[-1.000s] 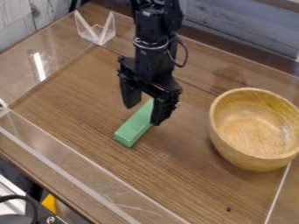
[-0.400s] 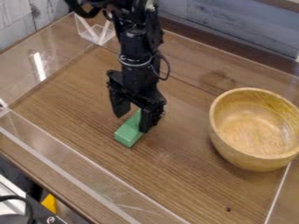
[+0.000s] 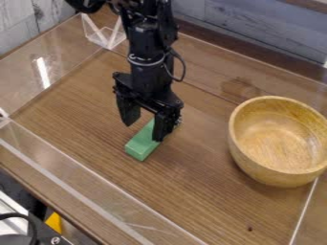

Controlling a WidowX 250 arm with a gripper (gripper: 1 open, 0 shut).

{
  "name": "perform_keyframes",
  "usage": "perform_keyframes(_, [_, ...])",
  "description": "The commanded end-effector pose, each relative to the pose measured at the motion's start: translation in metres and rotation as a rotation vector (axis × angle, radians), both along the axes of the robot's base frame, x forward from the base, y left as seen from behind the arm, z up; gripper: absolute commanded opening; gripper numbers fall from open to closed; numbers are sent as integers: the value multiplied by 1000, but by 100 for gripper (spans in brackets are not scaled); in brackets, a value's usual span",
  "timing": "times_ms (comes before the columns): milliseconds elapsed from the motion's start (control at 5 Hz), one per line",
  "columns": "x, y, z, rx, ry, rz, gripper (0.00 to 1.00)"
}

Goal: Put the green block in the brown bowl

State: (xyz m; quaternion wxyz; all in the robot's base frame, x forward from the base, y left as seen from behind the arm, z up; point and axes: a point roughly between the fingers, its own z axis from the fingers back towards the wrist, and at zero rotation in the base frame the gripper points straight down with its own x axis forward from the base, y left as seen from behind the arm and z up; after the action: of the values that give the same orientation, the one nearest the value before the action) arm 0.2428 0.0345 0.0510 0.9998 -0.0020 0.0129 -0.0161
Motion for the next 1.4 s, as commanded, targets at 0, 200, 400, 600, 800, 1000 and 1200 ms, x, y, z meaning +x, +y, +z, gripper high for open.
perform_keyframes(0, [8,-1,19,7,-64,21,100])
perform_keyframes(200, [15,1,15,7,-74,19,100])
perform_keyframes(400, [22,2,9,6,-82,16,100])
perform_keyframes(600, [19,5,8,7,-87,27,100])
perform_keyframes(800, [17,8,6,8,-91,39,100])
perform_keyframes(1000, [20,12,9,8,-94,45,100])
perform_keyframes(1200, [24,17,12,7,-97,48,100])
